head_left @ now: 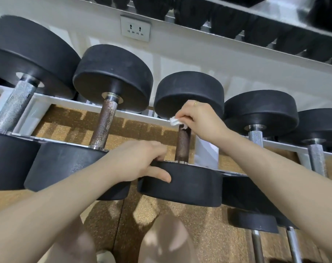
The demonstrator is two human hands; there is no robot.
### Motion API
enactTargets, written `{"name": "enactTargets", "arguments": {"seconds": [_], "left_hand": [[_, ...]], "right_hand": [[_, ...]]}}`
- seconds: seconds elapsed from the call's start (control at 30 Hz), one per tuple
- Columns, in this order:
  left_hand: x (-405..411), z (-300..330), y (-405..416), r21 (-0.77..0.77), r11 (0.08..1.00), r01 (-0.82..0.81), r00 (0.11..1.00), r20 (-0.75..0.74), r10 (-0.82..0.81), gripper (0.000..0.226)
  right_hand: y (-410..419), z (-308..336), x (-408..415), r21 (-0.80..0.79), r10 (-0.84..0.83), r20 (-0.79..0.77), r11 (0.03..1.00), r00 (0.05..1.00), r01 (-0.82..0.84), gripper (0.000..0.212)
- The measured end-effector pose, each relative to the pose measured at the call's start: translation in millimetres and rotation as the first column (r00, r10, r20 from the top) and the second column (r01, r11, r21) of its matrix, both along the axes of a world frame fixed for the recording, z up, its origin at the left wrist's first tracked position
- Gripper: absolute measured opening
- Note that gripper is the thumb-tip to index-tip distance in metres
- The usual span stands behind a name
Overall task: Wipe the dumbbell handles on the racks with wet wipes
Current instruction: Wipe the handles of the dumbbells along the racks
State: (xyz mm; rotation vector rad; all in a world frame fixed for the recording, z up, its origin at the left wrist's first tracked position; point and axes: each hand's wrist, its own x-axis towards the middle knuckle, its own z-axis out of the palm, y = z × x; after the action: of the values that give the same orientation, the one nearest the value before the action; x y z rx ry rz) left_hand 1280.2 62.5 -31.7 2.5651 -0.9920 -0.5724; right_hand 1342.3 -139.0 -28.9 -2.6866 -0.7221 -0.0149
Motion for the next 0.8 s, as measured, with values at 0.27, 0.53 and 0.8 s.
{"name": "enactTargets", "arguments": {"seconds": [0.27,0.53,0.8], "left_hand": [[0,2,-2,0.029,1.0,-0.006,1.0,0.018,0.005,0.051],[-1,0,-1,0.003,1.0,-0.01,1.0,0.019,0.01,0.047],[-2,1,-1,-0.018,0.999,-0.038,0.999,0.019,0.038,0.046]], "right_hand": [[1,-18,-12,-0.252,0.256,-0.192,0.92,0.947,-0.3,0.02],[-4,7,-17,-0.072,0.152,-0.254,0.982,0.955,-0.175,0.015],[8,-17,-7,-0.204,-0.071,-0.119,0.978,0.99,0.046,0.025]]}}
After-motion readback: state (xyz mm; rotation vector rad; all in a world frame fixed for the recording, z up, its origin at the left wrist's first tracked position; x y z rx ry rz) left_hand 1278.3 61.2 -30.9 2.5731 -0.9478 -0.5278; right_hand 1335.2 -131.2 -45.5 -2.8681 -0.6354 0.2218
